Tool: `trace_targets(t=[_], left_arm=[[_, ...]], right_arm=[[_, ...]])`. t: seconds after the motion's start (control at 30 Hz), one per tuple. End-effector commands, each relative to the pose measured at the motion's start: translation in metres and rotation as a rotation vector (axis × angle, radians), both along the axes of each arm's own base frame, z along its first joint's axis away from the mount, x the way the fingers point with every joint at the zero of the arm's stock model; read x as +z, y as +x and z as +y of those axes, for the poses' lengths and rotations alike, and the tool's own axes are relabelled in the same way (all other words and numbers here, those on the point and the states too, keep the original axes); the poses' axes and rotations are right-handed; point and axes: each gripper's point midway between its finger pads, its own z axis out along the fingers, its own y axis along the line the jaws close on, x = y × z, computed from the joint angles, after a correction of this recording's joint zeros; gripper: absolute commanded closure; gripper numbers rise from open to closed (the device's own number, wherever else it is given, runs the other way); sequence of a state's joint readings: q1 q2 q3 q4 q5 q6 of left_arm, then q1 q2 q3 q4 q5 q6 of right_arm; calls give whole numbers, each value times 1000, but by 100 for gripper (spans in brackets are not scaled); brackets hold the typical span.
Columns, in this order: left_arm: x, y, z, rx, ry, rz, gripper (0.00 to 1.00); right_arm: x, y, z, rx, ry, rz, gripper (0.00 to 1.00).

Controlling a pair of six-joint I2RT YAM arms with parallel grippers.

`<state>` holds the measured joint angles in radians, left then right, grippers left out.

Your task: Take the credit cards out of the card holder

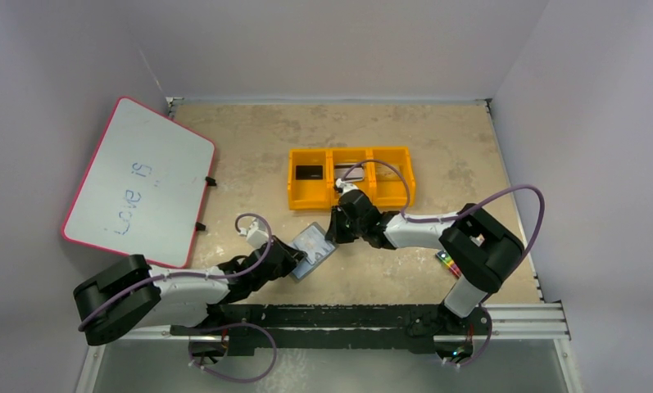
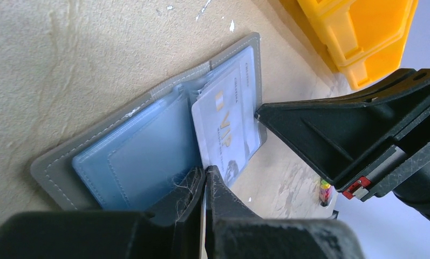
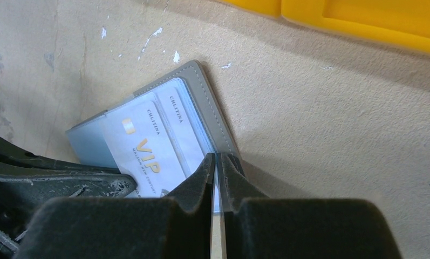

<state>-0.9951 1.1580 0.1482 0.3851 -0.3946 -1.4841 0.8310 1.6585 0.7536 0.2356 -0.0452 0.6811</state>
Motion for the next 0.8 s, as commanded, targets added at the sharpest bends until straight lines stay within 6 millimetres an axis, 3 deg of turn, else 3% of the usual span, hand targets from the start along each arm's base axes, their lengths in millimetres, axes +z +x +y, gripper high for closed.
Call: trace_targets(t=[0.0,0.17,0.3,0.47,0.57,0.67,0.77], left_arm=[[-20,-12,14,-8,65,60,100],[-19,-13,18,-4,81,56,100],[-15,-10,16,-7,83,44,100],[-14,-8,13,-14,98,38,100],[-13,-6,12,-12,101,36,100],[-12,-6,12,-13,102,35,100],[-11,-6,11,-16,101,36,100]], right_arm=[[-4,-2,-5,-3,-43,22,92],[4,3,-2,-7,-35,0,92],[30,7,6,24,6,-73,91],[56,-5,25,124,78,-115,90],[55,-18,43,194,95,-94,89],[40,-26,55,224,68,-60,89],[18,-20,49,171,-6,-35,90]])
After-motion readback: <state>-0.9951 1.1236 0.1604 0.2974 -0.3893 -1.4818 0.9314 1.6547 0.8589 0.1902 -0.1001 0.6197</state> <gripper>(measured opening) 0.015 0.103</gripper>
